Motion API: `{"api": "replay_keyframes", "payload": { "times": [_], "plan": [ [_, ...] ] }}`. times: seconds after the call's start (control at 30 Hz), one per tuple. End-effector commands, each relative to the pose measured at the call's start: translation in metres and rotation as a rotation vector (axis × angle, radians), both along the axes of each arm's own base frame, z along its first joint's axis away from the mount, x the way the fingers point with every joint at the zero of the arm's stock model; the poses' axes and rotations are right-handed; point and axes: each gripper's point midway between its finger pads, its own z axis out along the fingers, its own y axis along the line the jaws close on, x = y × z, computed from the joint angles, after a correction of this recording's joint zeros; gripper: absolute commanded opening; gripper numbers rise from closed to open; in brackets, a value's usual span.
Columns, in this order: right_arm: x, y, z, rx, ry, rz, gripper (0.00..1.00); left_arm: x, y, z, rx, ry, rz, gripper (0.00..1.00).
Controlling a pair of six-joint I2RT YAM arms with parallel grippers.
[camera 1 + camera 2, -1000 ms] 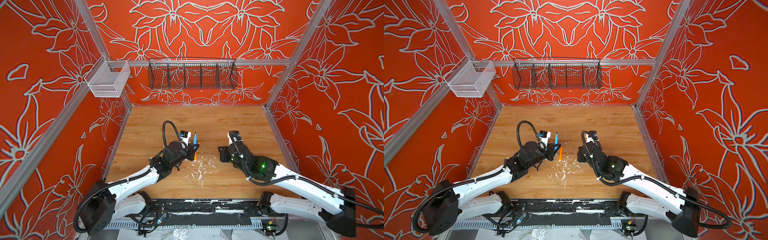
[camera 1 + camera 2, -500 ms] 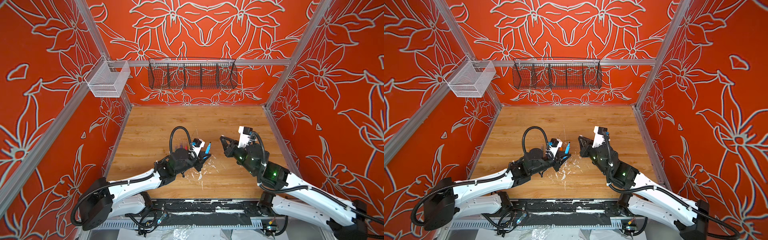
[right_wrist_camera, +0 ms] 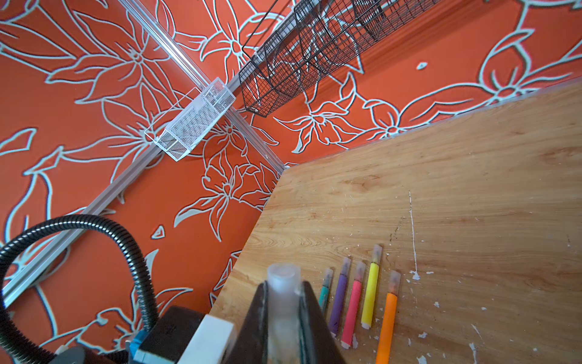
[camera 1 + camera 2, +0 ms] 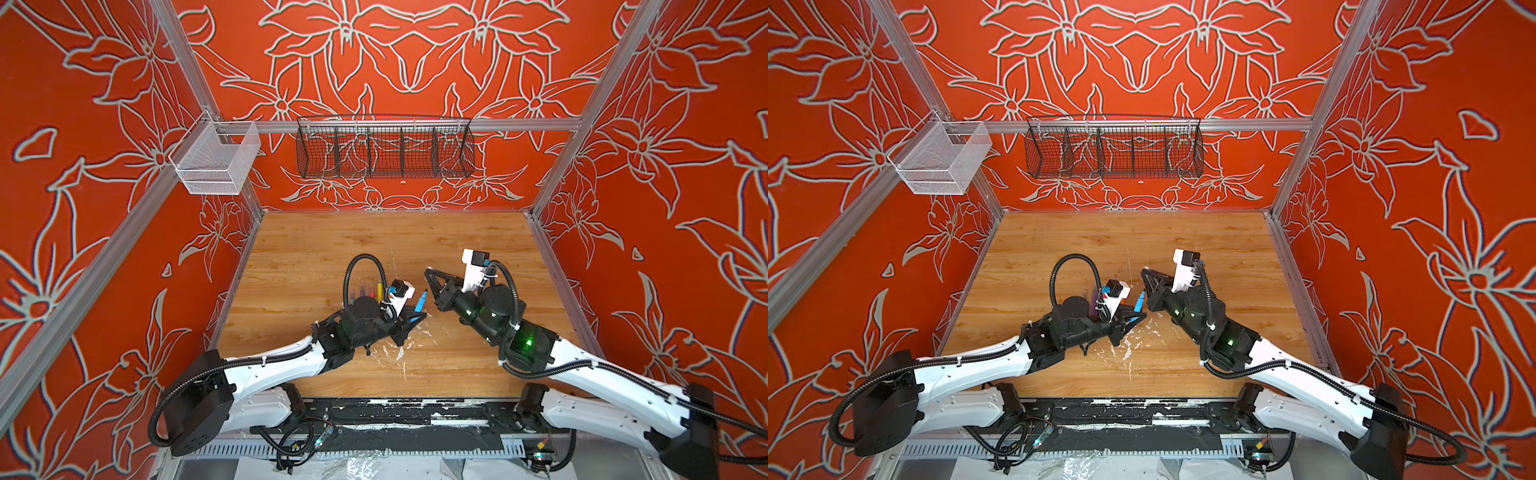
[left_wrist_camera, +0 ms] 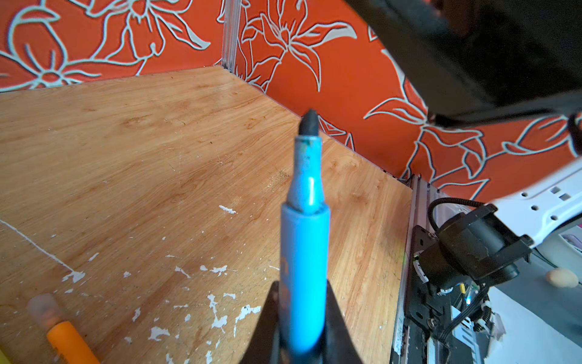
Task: Insert the pens into the pen caps
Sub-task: 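Lift the translucent cap with the right gripper over the blue marker tip, then press the cap down onto the blue marker held by the left gripper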
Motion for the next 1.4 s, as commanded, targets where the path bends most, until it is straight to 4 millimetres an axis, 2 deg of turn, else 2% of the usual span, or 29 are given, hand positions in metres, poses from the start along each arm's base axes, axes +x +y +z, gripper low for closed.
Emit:
{"api": "replay_keyframes", "payload": {
  "times": [0.0,0.33,0.47,0.83,1.1,1.37],
  "plan": [
    [0.000,-0.001,-0.003,-0.001,-0.018,0.001,0.05,0.000,-0.003,0.015,-0.038,-0.035,-0.011,0.00],
    [0.001,0.003,-0.022,-0.036,0.007,0.012,0.03,0.001,0.001,0.018,-0.043,-0.044,0.012,0.00],
    [-0.003,0.009,-0.023,-0.041,0.000,0.051,0.01,0.008,0.003,0.014,-0.013,-0.031,0.051,0.00],
    [-0.004,0.008,-0.039,-0.044,0.023,0.050,0.01,0.014,0.009,0.016,-0.042,0.002,0.083,0.00],
    [-0.008,0.028,-0.055,-0.053,0.049,0.084,0.00,0.019,0.011,0.019,-0.141,0.110,0.019,0.00],
    [-0.015,0.051,-0.065,-0.092,0.049,0.098,0.00,0.015,0.013,0.026,-0.169,0.104,-0.019,0.00]
  ]
}}
